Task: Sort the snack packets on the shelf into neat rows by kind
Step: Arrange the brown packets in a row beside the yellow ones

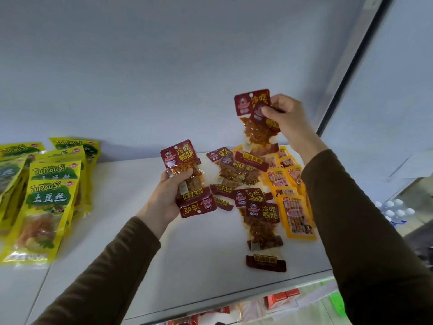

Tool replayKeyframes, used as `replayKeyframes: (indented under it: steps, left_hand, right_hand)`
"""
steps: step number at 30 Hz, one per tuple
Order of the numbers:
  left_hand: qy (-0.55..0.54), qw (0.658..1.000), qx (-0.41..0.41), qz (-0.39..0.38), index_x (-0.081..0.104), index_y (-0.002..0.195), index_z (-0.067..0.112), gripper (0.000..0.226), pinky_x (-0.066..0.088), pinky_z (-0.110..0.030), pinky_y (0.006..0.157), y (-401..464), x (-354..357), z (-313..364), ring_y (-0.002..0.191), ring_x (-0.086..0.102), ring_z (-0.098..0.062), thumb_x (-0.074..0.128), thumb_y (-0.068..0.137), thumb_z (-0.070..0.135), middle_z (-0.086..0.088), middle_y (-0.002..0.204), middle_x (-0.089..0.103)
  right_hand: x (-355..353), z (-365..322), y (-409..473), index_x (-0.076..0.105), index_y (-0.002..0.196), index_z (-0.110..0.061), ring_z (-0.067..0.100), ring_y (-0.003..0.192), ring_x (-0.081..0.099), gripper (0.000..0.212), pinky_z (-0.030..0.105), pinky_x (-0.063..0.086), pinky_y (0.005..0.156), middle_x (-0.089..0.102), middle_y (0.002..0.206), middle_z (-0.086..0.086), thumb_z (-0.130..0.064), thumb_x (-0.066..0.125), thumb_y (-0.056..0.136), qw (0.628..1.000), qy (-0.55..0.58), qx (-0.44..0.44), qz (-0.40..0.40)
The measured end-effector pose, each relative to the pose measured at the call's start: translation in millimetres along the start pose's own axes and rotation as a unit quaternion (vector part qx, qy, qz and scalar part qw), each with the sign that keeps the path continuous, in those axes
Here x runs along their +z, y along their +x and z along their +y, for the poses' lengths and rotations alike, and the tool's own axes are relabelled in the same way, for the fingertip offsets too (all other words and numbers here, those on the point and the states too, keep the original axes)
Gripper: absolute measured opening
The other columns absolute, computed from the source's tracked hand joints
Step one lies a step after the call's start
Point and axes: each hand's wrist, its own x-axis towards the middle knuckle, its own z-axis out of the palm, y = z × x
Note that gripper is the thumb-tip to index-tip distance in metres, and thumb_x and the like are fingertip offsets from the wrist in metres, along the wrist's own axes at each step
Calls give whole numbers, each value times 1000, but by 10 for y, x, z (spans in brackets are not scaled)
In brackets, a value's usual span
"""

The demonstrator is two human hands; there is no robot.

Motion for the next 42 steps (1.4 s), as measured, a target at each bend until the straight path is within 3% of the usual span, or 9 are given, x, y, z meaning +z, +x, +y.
replayKeyframes:
  steps: [4, 7, 9, 13, 20, 29, 34, 38, 42]
  left_hand:
    - [-8, 998, -19, -56, 67, 130, 18, 51, 61, -51, 85, -31, 2, 83, 105, 74, -35, 72, 90, 50, -12, 122, 74]
    - [-30, 993, -15, -111, 84, 100, 23, 64, 62, -50, 77, -65, 3, 141, 106, 73, -38, 51, 89, 77, -14, 119, 75]
    - [-18, 993, -6, -117, 81, 108, 21, 72, 62, -48, 72, -75, -18, 161, 106, 73, -39, 48, 87, 81, -16, 120, 74]
    - [50, 994, 41, -92, 50, 143, 25, 70, 62, -47, 77, -126, -68, 167, 109, 73, -34, 73, 86, 56, -14, 131, 69]
    - [10, 992, 116, -38, 39, 143, 32, 68, 62, -49, 80, -105, -295, 183, 108, 73, -30, 76, 90, 10, -11, 124, 71]
    - [74, 987, 137, 41, 34, 147, 29, 69, 61, -52, 81, -58, -764, 539, 108, 71, -31, 70, 94, 4, -12, 126, 68]
    - [164, 976, 115, 86, 35, 142, 27, 62, 59, -45, 76, 0, -1037, 771, 106, 69, -28, 72, 94, 9, -8, 124, 68]
    - [277, 943, 135, 125, 44, 141, 19, 56, 53, -55, 100, 91, -1222, 903, 114, 66, -31, 73, 94, 14, -8, 125, 67]
    - [371, 896, 166, 181, 30, 148, 15, 69, 51, -47, 93, 143, -1304, 990, 120, 62, -32, 72, 94, 17, -7, 129, 62]
  right_hand:
    - [398, -107, -175, 69, 90, -21, 29, 100, 71, 4, 45, 56, 91, 76, 100, 9, -22, 73, 89, 982, 118, 89, -118]
    - [866, 7, -467, 66, 91, -17, 30, 101, 70, 11, 46, 57, 84, 76, 99, 6, -24, 74, 88, 968, 92, 161, -166]
    - [1129, 85, -628, 66, 94, -14, 24, 95, 71, 17, 37, 55, 74, 76, 97, 3, -25, 77, 86, 972, 62, 166, -153]
    - [1505, 185, -828, 65, 88, -11, 22, 95, 70, 23, 35, 52, 84, 74, 96, 6, -23, 84, 80, 985, 67, 137, -82]
    - [2013, 137, -1006, 66, 87, -16, 17, 90, 69, 14, 34, 58, 82, 72, 92, 0, -19, 80, 84, 958, 202, 200, -44]
    - [2478, 15, -1149, 50, 133, -18, 16, 101, 70, 41, 33, 60, 76, 69, 118, 7, -30, 66, 97, 878, 330, 305, -165]
    - [2894, -39, -1200, 55, 130, -5, 29, 111, 67, 31, 46, 55, 94, 69, 123, 15, -2, 54, 100, 881, 331, 294, -167]
    - [3206, -113, -1192, 56, 128, -9, 34, 109, 67, 30, 55, 54, 95, 68, 120, 15, -4, 56, 98, 905, 274, 297, -134]
    - [3490, -173, -1199, 55, 125, -17, 28, 104, 67, 28, 49, 56, 94, 68, 115, 9, -7, 55, 99, 922, 238, 291, -91]
